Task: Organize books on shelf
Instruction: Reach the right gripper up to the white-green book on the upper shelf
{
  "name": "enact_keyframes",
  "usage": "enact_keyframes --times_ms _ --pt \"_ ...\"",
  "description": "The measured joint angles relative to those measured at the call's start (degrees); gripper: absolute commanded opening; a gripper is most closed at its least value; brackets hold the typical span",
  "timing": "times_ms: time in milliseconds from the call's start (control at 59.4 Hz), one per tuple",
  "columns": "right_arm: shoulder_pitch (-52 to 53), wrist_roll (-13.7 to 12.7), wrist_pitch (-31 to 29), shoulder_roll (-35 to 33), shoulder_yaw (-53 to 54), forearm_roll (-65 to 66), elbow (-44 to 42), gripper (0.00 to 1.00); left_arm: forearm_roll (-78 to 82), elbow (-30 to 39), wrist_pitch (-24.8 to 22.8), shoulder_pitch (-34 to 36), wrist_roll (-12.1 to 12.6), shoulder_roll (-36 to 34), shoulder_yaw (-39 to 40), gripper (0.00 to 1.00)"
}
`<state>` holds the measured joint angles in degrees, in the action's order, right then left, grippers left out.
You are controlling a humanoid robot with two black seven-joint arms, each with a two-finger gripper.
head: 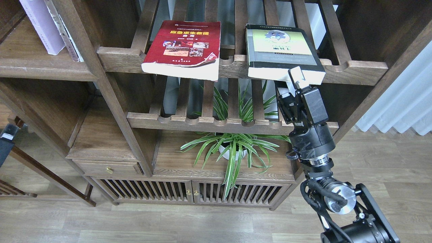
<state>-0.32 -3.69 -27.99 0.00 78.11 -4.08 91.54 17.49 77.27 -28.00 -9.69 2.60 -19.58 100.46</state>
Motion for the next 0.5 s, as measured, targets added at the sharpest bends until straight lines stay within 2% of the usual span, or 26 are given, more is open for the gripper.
enact_keyframes --times_ms 505 --pt "3.0 0.1 0.0 0.0 0.1 -0.3 -0.7 0.96 0.0 0.1 0.0 0.0 0.0 -0.1 -0.1 0.99"
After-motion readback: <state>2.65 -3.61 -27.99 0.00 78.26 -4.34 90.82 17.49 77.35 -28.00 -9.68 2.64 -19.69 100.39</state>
